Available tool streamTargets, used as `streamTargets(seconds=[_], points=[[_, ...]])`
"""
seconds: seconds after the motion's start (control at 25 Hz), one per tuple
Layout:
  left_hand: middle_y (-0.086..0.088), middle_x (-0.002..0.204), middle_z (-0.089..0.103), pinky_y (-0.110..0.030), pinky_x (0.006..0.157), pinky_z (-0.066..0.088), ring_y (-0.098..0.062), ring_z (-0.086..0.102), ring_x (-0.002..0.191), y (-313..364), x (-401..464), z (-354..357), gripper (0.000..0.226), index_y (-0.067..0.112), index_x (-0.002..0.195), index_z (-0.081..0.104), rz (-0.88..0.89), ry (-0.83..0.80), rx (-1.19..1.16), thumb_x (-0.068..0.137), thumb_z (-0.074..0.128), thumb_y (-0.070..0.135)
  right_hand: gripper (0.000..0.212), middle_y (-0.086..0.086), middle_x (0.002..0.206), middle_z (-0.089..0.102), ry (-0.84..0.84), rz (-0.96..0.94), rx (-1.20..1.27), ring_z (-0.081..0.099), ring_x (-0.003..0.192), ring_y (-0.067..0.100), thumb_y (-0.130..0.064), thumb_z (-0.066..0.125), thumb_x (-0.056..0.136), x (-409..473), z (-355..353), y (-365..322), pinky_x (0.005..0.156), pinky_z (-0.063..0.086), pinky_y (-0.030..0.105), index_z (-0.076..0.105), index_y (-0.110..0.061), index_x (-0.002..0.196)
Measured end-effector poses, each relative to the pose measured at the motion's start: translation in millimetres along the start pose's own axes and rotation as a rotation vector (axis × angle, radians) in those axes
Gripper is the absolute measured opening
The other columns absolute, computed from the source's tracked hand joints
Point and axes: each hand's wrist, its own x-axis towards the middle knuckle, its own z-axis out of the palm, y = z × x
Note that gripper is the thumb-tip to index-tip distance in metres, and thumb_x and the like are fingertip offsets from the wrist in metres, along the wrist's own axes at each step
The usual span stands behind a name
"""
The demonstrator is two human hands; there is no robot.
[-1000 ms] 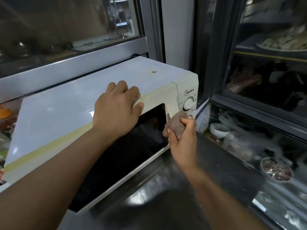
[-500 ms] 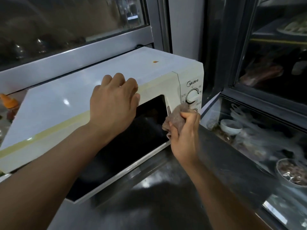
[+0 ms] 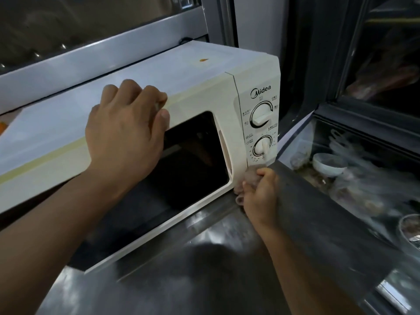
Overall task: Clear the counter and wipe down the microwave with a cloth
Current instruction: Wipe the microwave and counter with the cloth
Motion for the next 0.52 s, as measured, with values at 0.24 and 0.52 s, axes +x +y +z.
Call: streamTargets(seconds=[0.24, 0.52], points=[[-0.014, 0.102, 0.055, -0.034, 0.069, 0.027, -0.036, 0.047, 0.094, 1.0, -1.7, 1.0, 0.031, 0.013, 0.113, 0.059, 0.004, 0.01, 0.038, 0.093, 0.041, 0.029, 0.016, -0.001, 0.074, 0.058, 0.041, 0.237, 0.155, 0.065, 0.055, 0.0, 0.004, 0.045, 0.092, 60.4, -34.9, 2.2, 0.041, 0.045, 0.012, 0.04, -0.008, 0.103], [-0.015, 0.101, 0.055, -0.034, 0.067, 0.027, -0.037, 0.046, 0.09, 3.1, -0.2, -1.3, 0.031, 0.011, 0.112, 0.059, 0.004, -0.012, 0.051, 0.093, 0.04, 0.027, 0.024, 0.012, 0.081, 0.055, -0.057, 0.436, 0.421, 0.06, 0.05, 0.012, 0.001, 0.04, 0.09, -0.1, 16.2, -15.4, 0.041, 0.046, 0.019, 0.033, -0.021, 0.094]])
